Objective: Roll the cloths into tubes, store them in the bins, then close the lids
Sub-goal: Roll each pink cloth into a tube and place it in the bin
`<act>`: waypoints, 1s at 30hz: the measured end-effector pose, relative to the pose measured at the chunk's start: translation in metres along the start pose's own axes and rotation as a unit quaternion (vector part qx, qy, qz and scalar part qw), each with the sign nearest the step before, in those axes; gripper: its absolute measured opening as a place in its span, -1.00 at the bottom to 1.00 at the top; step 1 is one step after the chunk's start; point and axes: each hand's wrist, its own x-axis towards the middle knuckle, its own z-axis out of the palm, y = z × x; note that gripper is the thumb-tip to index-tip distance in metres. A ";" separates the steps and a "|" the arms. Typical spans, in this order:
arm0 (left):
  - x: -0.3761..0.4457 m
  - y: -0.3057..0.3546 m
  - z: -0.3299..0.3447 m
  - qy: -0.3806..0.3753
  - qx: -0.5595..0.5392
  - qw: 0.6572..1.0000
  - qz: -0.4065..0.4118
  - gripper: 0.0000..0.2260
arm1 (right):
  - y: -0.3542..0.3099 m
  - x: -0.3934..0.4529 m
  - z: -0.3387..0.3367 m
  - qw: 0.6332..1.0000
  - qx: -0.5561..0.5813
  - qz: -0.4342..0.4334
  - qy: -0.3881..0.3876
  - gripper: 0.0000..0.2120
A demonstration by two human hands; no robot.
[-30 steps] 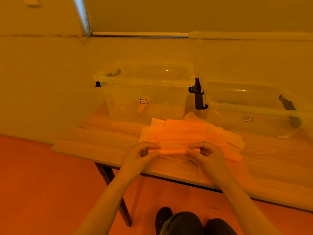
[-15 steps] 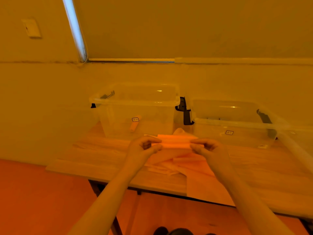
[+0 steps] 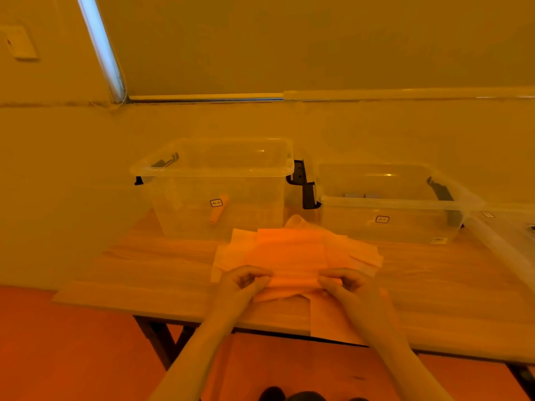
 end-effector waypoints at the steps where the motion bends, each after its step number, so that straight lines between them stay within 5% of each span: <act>1: 0.000 -0.002 -0.001 -0.001 -0.004 1.000 -0.006 -0.86 | 0.001 0.000 0.001 1.000 0.000 -0.002 0.001 -0.90; 23: -0.001 -0.014 -0.006 -0.006 -0.010 1.000 -0.006 -0.79 | 0.013 0.001 -0.001 1.000 0.030 -0.001 -0.010 -0.77; 30: 0.008 -0.007 -0.013 -0.033 0.093 0.994 0.046 -0.72 | 0.010 0.001 -0.001 0.997 -0.052 -0.044 0.027 -0.83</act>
